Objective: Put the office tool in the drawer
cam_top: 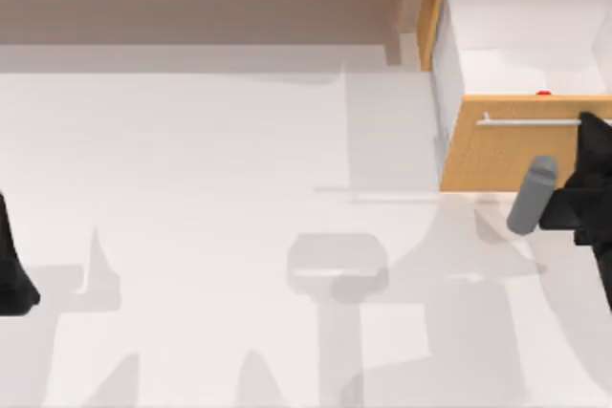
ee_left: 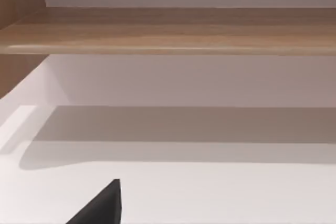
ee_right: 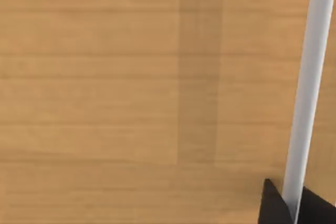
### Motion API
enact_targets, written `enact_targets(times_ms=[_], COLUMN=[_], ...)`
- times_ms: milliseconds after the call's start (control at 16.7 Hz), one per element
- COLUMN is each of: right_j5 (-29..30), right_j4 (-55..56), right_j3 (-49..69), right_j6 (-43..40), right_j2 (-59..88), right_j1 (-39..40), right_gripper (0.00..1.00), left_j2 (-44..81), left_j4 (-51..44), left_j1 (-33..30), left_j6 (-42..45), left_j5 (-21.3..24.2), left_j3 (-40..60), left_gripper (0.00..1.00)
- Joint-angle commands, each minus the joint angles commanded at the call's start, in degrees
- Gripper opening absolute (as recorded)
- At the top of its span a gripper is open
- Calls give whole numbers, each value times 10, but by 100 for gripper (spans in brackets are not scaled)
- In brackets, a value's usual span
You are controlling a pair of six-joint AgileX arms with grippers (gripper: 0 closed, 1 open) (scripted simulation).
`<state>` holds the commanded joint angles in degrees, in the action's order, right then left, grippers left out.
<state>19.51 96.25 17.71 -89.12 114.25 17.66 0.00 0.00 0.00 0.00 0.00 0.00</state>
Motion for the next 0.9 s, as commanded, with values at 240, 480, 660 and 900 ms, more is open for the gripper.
enact_targets(times_ms=[240,480,660,900], right_j5=[0,-4,-18,-37], right_j4=[0,-11,-46,-95], right_j3=[0,8,63,137], right_j6=[0,1,1,1], right_j2=[0,6,22,42], right_j1=[0,-4,-17,-37], right_gripper=[0,0,0,0], left_j2=[0,0,0,0], left_j4=[0,0,0,0], left_j1=[0,0,0,0], left_j6=[0,0,0,0], left_j5=[0,0,0,0], left_j3=[0,0,0,0], left_gripper=[100,100,100,100])
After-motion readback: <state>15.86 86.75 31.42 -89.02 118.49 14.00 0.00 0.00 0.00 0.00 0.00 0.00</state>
